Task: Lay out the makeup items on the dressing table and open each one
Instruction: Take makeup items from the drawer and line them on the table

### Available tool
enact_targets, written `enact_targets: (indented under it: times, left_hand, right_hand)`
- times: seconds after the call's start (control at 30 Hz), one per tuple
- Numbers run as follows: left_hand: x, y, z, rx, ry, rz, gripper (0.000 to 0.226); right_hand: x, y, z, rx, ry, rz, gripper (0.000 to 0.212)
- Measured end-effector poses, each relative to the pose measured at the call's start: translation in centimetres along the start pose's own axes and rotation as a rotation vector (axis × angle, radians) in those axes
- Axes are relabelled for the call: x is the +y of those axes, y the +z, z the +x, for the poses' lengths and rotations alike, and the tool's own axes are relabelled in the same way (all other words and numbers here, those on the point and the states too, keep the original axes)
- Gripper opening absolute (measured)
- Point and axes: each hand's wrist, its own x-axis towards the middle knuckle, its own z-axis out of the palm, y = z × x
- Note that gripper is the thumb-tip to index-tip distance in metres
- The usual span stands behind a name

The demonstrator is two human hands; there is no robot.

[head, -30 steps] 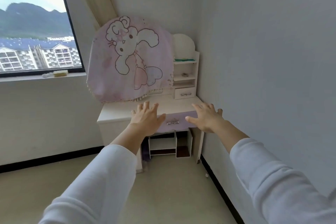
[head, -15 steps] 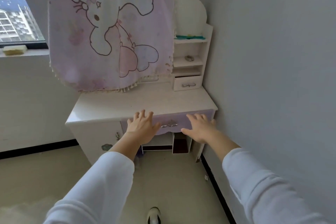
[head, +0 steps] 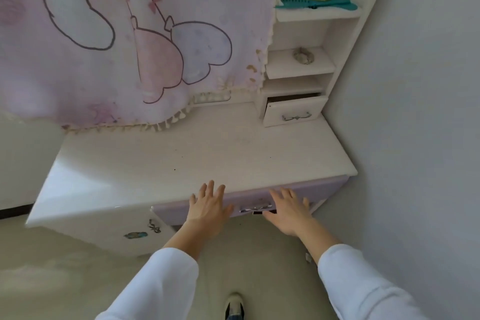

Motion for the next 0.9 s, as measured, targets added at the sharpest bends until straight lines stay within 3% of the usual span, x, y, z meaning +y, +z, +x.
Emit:
enact_targets:
  times: [0.37,0.5,0.67,0.9]
  left_hand:
    - [-1.1,8.6,3.7,0.033,-0.009,-0.07,0.072]
    - [-1.4,9.6,3.9,0.071,-0.006,-0.089,0.072]
    - [-0.2,9.2,3.7,0.084,-0.061,-0.113,0.081]
    - [0.1,11.1,2.0,0.288,-0.073,-0.148,0.042]
  right_hand:
    - [1.5,5.3,5.5,0.044,-0.047,-0.104,0.084]
    - [3.0,6.1,6.6,0.189,-0.094,-0.127,0.094]
    - [3.3,6.1,8.0,0.263,-0.116,-0.003,0.067]
    - [3.6,8.6,6.9,0.415,-0.241,-0.026,0.051]
